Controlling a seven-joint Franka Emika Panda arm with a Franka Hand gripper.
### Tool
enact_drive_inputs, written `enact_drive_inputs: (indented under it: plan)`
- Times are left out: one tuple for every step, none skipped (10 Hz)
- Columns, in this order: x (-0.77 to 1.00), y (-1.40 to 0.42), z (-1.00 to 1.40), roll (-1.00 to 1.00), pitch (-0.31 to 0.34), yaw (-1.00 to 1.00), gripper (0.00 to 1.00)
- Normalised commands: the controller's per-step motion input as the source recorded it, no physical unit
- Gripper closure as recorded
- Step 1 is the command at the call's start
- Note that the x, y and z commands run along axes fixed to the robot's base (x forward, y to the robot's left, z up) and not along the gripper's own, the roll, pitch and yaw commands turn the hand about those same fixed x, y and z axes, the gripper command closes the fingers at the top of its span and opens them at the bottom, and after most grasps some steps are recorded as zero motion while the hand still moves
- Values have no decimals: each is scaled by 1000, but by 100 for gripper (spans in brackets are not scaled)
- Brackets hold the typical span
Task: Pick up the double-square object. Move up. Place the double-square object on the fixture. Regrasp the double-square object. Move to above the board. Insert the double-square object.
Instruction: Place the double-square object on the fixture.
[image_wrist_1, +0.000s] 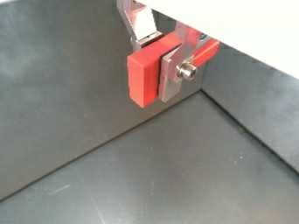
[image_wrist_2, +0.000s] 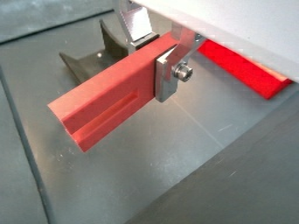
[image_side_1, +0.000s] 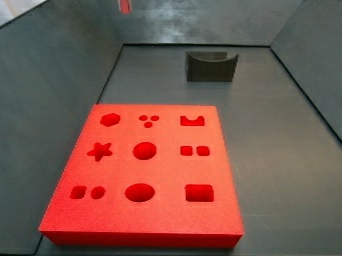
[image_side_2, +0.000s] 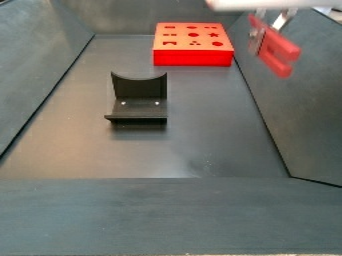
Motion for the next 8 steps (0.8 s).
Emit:
enact_drive_inputs:
  plan:
    - [-1, 22, 309, 32, 82, -13, 100]
    - [1000, -484, -26, -221, -6, -390, 100]
    - [1000, -482, -79, -222, 4, -376, 100]
    - [1000, -402, -72, -220, -1, -247, 100]
    - [1000, -353, -68, -219, -5, -168, 100]
    - [1000, -322, -69, -204, -1, -117, 100]
    - [1000, -289, -66, -177, 0, -82, 100]
    - [1000, -251, -64, -145, 6, -52, 100]
